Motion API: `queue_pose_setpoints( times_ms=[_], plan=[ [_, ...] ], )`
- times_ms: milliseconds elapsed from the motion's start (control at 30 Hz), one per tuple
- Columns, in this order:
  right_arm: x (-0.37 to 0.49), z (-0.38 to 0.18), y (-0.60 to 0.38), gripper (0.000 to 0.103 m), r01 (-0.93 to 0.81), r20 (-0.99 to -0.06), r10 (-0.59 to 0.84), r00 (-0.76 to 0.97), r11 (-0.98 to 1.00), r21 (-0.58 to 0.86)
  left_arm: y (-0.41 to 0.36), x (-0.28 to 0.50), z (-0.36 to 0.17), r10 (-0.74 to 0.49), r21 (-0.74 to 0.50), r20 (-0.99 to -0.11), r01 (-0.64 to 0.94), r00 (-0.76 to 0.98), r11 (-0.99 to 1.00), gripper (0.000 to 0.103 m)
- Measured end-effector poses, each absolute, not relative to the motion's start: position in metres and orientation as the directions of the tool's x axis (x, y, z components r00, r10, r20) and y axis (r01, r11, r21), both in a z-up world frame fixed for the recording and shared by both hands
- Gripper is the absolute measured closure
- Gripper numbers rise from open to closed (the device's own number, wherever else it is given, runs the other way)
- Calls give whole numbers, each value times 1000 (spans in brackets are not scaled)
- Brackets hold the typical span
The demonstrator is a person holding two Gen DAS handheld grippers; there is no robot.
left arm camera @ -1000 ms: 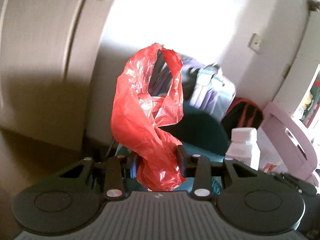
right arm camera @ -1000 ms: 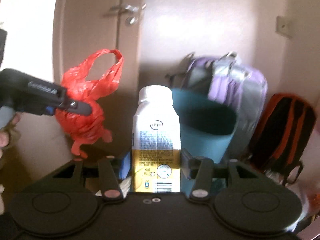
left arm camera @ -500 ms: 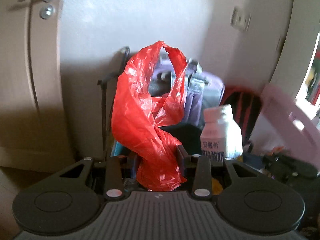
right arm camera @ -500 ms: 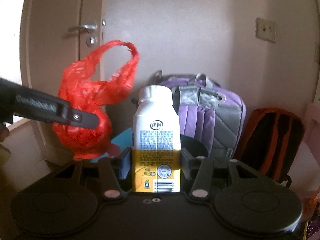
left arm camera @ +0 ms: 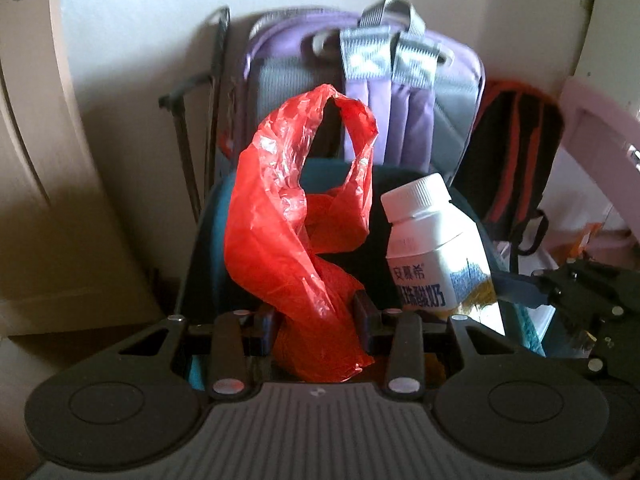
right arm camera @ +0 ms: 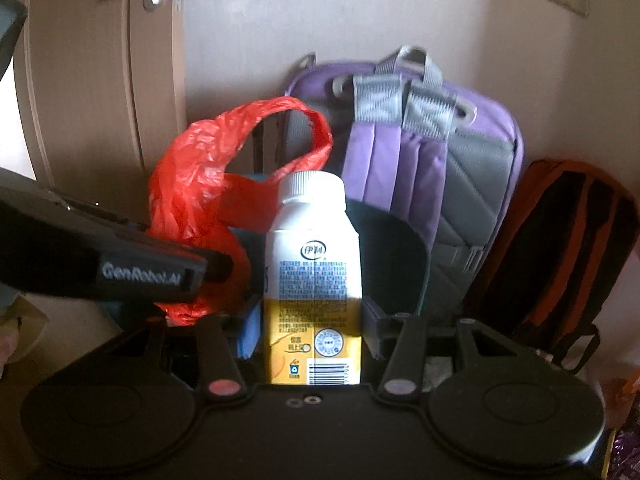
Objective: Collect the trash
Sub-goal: 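Open both tools over the wastebasket to drop the bag and bottle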
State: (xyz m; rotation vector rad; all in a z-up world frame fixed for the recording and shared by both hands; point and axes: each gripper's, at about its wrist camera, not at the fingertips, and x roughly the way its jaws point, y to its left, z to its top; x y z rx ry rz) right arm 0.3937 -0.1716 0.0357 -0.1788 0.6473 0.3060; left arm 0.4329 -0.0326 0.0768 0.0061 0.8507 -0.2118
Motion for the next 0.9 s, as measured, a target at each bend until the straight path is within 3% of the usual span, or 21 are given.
queue_pose_setpoints(
  times_ms=[133,267,300,900],
  plan=[
    [400,23,-169,51,-355,-636,230,736,932,-73,-31,444,62,-200,-114,-777,179,597,977,62],
    [403,19,-167,49,-352,-633,217,743,932,-93,-27,449,61,-209,-138,-771,163,601,977,36],
    [403,20,-167,48,-349,-626,215,750,932,-97,-26,448,62,-212,-145,-768,159,604,977,35],
    [317,64,-181,43,-447,-554,357,752,894,-31,21,354,108,-322,-243,-686,211,653,947,32]
  ],
)
